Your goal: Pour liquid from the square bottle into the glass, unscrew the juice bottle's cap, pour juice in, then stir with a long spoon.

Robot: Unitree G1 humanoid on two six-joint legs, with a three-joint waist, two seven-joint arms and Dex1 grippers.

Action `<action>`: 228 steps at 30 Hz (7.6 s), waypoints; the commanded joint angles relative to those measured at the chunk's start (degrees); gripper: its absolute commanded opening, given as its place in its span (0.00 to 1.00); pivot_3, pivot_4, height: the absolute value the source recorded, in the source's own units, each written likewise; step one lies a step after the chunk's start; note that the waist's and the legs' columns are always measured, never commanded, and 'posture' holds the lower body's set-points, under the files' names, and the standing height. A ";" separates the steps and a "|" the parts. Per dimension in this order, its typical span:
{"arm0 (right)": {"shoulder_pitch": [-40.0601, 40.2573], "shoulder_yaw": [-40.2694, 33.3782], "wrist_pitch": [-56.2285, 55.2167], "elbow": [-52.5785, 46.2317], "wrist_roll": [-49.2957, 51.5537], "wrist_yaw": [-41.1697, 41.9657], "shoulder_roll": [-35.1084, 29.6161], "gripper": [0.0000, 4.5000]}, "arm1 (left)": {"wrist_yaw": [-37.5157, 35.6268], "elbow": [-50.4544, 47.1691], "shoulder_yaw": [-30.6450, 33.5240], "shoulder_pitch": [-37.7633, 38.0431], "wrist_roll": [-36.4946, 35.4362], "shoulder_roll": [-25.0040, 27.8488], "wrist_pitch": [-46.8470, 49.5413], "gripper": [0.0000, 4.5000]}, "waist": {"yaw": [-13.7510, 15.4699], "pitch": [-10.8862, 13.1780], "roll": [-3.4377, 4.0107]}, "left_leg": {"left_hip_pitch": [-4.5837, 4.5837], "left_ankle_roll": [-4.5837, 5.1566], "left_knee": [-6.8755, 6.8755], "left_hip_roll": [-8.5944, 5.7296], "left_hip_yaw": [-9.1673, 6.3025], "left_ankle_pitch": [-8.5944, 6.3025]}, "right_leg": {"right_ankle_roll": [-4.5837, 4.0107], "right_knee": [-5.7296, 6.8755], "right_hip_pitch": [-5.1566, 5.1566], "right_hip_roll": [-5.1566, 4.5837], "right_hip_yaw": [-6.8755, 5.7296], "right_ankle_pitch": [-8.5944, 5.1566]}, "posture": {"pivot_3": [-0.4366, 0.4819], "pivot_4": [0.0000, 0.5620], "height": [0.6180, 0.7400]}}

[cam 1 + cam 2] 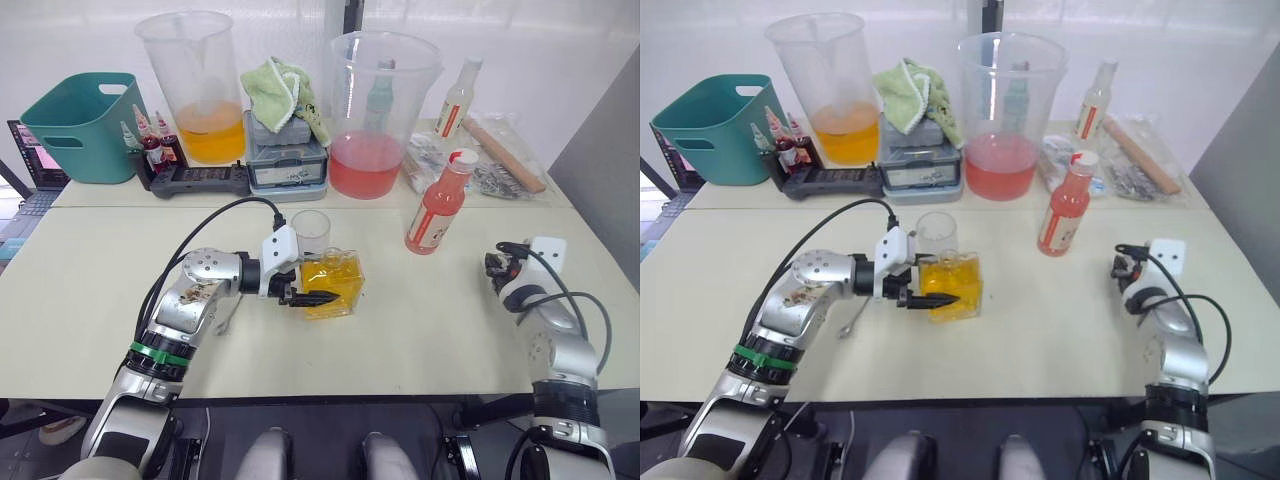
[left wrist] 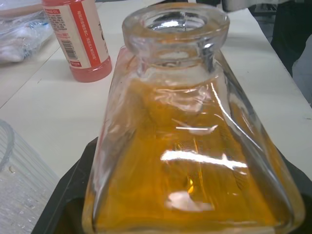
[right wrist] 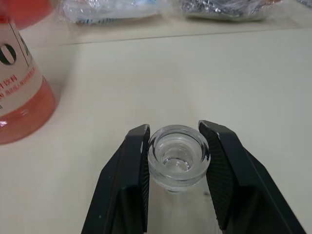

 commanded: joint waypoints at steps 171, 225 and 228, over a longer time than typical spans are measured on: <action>15.27 4.50 23.85 -54.67 34.71 26.01 -21.46 1.00 | 73.17 41.28 -9.72 -28.19 59.06 6.59 -49.94 0.63 | -0.12 0.45 -0.35 | -1.00 0.01 0.26 -0.57 -0.01 0.04 | 0.08 0.58 -1.01 -0.25 -0.16 0.08 | 0.48 0.27 1.00; 3.64 10.25 23.68 -44.11 32.20 39.65 -23.81 1.00 | 44.84 4.24 27.60 -9.25 5.20 4.51 9.91 0.63 | -0.77 0.45 -0.35 | -0.96 0.02 0.54 -0.54 -0.35 0.04 | 0.08 0.91 -1.03 -0.24 -0.15 0.08 | 0.48 0.27 1.00; 3.45 10.53 23.55 -43.56 31.89 40.86 -23.78 1.00 | 46.22 4.86 31.91 -7.93 1.72 4.30 12.79 0.63 | -0.43 0.45 -0.36 | -0.95 0.02 0.57 -0.54 -0.35 0.04 | 0.08 0.95 -1.03 -0.25 -0.14 0.08 | 0.48 0.27 1.00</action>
